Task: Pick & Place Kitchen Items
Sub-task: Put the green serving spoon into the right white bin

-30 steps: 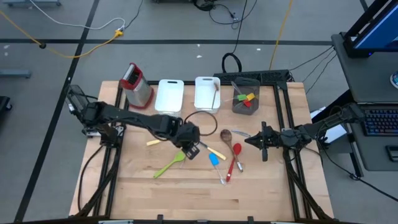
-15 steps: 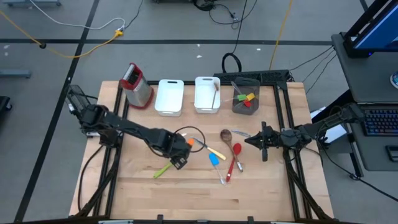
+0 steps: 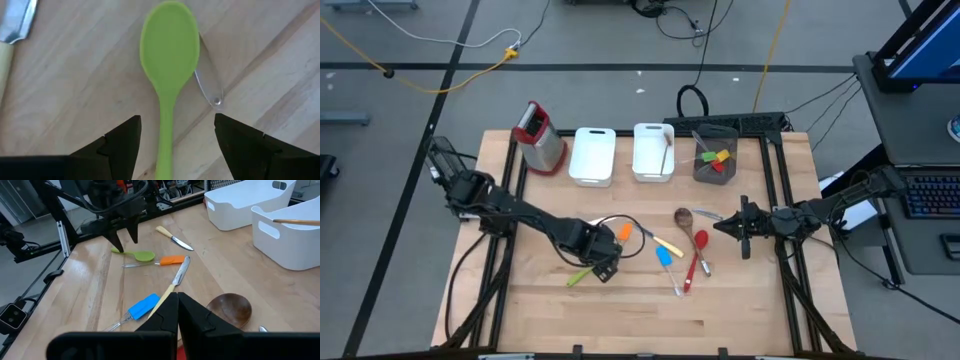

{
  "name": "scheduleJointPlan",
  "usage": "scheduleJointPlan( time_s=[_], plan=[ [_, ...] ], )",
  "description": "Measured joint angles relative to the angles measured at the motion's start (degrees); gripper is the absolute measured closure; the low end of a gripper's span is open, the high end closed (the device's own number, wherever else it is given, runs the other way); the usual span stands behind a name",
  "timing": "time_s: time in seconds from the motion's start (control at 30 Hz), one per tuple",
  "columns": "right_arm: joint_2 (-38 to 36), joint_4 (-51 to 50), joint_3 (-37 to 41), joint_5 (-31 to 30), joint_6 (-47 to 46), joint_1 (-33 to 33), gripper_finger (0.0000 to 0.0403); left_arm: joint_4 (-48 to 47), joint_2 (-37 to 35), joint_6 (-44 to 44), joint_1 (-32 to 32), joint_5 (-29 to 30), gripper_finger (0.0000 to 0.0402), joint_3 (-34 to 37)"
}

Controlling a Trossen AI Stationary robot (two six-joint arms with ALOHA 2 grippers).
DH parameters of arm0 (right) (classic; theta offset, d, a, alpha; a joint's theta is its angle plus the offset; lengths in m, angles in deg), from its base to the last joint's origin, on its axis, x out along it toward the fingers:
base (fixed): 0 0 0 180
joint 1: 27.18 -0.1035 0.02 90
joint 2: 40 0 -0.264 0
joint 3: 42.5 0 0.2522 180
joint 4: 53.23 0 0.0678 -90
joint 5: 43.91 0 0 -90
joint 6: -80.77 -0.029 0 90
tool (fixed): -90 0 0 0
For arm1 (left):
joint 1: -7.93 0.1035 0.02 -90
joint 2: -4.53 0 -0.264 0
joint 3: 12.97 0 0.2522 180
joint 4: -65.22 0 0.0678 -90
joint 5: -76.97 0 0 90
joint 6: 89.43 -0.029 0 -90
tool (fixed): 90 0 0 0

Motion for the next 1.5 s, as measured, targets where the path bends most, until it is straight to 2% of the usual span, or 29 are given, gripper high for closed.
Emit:
scheduleJointPlan(
  time_s=[0.23, 0.57, 0.63, 0.7, 0.93, 0.97, 1.13, 1.27, 1.4, 1.5],
  plan=[
    [0.00, 0.01, 0.00, -0.02, -0.99, 0.00, 0.0403, 0.25, 1.41, 2.77, -1.06, -0.42, 0.0144, 2.45],
    [-0.01, 0.02, 0.00, -0.02, -0.99, 0.01, 0.0403, 1.12, 7.89, 3.70, -4.53, -0.82, 0.0147, 2.35],
    [0.00, -0.02, 0.00, -0.03, -0.95, 0.01, 0.0403, 1.37, 8.59, 5.09, -4.71, -0.70, 0.0161, 2.22],
    [0.00, -0.02, 0.00, -0.04, -0.91, 0.02, 0.0403, 1.93, 8.72, 7.16, -4.71, -0.62, 0.0193, 2.20],
    [-0.02, -0.09, 0.00, -0.02, -0.95, 0.00, 0.0403, 1.31, 7.97, 9.79, -3.89, 2.23, 0.0369, 2.66],
    [-0.02, -0.09, 0.00, -0.02, -0.95, 0.00, 0.0403, 1.31, 7.82, 10.26, -3.71, 1.96, 0.0381, 2.66],
    [-0.02, -0.11, 0.00, 0.09, -0.97, 0.00, 0.0403, 0.46, 7.76, 12.06, -2.62, -1.72, 0.0370, 2.64],
    [-0.02, -0.13, 0.00, 0.11, -0.86, 0.00, 0.0403, 0.18, 6.97, 11.50, -1.85, -4.41, 0.0387, 2.74],
    [-0.01, -0.13, 0.00, 0.11, -0.40, 0.00, 0.0403, 0.17, 3.89, 11.50, -0.96, -6.00, 0.0386, 3.06],
    [0.00, -0.15, 0.00, 0.13, -0.34, 0.00, 0.0403, 0.23, 0.32, 11.46, 0.33, -9.51, 0.0387, 3.20]
  ],
)
